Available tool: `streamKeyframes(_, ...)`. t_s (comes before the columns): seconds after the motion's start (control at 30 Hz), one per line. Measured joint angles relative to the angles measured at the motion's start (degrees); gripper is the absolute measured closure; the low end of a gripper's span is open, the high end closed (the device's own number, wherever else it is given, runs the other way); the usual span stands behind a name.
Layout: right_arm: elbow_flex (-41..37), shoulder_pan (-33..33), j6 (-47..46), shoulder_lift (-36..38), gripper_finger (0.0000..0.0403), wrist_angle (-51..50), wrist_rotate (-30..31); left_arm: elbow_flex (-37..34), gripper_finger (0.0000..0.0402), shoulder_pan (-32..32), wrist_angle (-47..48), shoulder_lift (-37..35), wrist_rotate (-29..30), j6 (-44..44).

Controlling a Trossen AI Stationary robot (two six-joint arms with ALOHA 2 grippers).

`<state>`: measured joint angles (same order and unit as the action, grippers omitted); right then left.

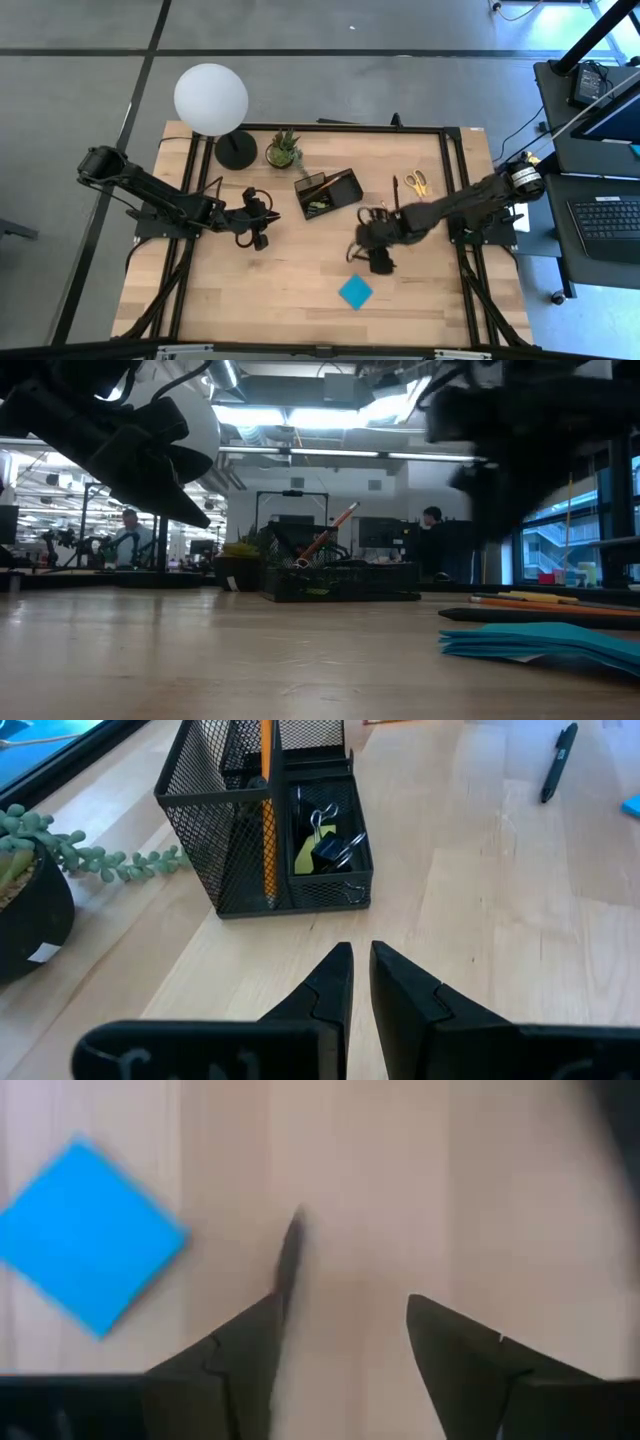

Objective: Pick and place office supplies into organizer
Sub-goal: Put the bottom black pen into the desk organizer

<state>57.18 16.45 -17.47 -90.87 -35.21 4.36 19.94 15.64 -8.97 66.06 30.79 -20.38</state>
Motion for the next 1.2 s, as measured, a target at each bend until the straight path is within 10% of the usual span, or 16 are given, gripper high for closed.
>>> streamKeyframes(0.47,-0.5,13.8,-24.3,-1.2,0.0185,-9.3,1.3,0.0,0.0370,0.0,-0.2,0.0,0.0,0.0)
streamKeyframes(1.2,-4.2,11.0,-22.2,-9.7,0.0191,-6.6,-4.0,0.0,0.0370,0.0,0.0,0.0,-0.1,-1.0)
